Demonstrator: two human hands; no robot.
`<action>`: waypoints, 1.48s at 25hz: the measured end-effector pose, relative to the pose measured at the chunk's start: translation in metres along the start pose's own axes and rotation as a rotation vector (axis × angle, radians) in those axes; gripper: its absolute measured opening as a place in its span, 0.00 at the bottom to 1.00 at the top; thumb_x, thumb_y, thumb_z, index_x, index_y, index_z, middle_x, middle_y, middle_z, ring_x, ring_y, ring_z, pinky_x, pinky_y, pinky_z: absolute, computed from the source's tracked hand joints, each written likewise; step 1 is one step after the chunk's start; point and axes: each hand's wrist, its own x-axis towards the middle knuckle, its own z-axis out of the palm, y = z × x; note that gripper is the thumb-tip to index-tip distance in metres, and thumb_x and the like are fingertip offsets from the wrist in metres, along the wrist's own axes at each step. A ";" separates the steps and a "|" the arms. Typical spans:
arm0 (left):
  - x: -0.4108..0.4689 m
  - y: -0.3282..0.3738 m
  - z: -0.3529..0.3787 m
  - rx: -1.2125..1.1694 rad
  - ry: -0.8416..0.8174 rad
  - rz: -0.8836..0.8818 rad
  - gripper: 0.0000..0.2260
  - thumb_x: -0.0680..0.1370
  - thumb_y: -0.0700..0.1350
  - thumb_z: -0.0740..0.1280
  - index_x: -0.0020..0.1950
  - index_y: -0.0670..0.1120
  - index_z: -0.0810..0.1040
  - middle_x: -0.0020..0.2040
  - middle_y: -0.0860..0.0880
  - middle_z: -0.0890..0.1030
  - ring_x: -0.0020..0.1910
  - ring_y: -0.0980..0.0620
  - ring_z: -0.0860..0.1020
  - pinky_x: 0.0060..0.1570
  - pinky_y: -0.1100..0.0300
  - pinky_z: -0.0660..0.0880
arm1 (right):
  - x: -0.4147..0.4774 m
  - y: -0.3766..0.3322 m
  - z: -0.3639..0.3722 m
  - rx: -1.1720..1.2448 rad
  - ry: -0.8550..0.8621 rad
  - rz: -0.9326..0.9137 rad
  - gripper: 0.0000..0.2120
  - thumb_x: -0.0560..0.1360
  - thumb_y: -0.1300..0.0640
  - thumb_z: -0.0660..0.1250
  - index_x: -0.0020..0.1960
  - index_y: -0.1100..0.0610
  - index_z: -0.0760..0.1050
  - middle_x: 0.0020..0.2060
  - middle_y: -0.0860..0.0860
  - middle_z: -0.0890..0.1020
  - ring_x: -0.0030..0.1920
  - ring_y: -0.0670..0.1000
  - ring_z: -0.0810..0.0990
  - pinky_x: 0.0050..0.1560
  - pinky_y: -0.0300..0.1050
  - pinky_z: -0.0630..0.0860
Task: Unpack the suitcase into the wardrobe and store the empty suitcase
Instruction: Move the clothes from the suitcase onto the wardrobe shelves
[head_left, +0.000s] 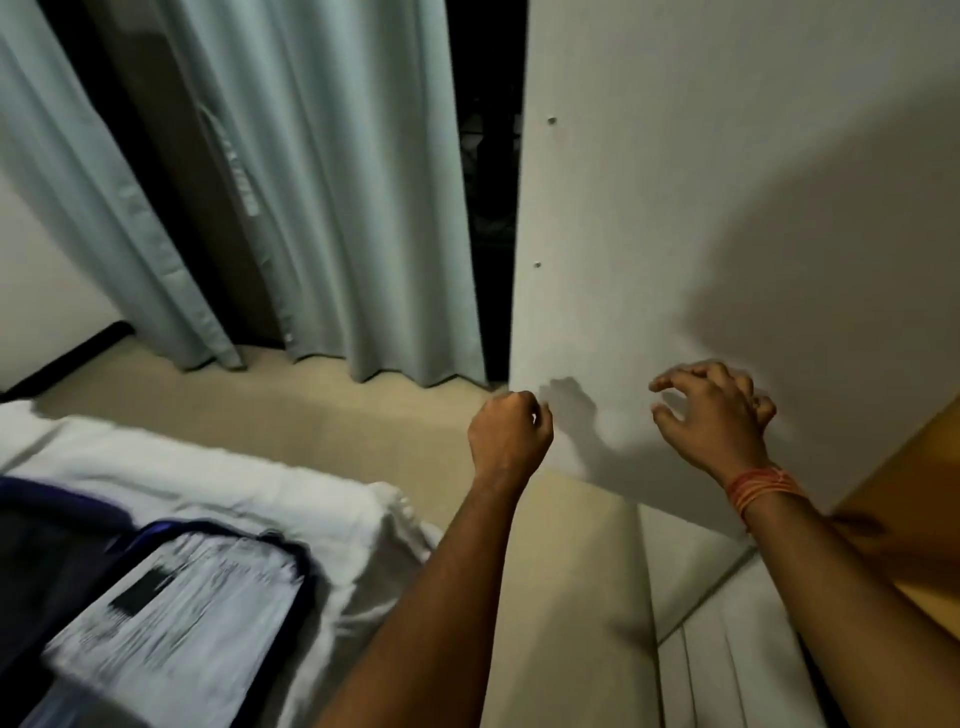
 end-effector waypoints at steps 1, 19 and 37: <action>0.001 -0.027 -0.010 0.011 0.011 -0.046 0.13 0.77 0.51 0.61 0.38 0.45 0.78 0.38 0.47 0.80 0.36 0.47 0.74 0.34 0.60 0.64 | 0.002 -0.025 0.016 0.012 -0.036 -0.035 0.11 0.71 0.52 0.69 0.53 0.44 0.79 0.58 0.50 0.74 0.63 0.58 0.66 0.60 0.55 0.60; -0.057 -0.357 -0.116 0.115 0.135 -0.555 0.15 0.78 0.49 0.60 0.37 0.43 0.75 0.38 0.43 0.80 0.40 0.42 0.78 0.33 0.58 0.66 | -0.059 -0.359 0.239 0.060 -0.568 -0.553 0.20 0.73 0.52 0.66 0.65 0.45 0.70 0.62 0.53 0.70 0.65 0.57 0.64 0.59 0.55 0.66; -0.112 -0.472 -0.105 0.017 0.193 -1.213 0.15 0.78 0.50 0.60 0.35 0.44 0.72 0.36 0.45 0.77 0.36 0.45 0.76 0.34 0.55 0.73 | -0.097 -0.472 0.369 0.107 -1.064 -0.936 0.30 0.75 0.55 0.66 0.74 0.46 0.60 0.62 0.57 0.69 0.63 0.61 0.68 0.61 0.56 0.71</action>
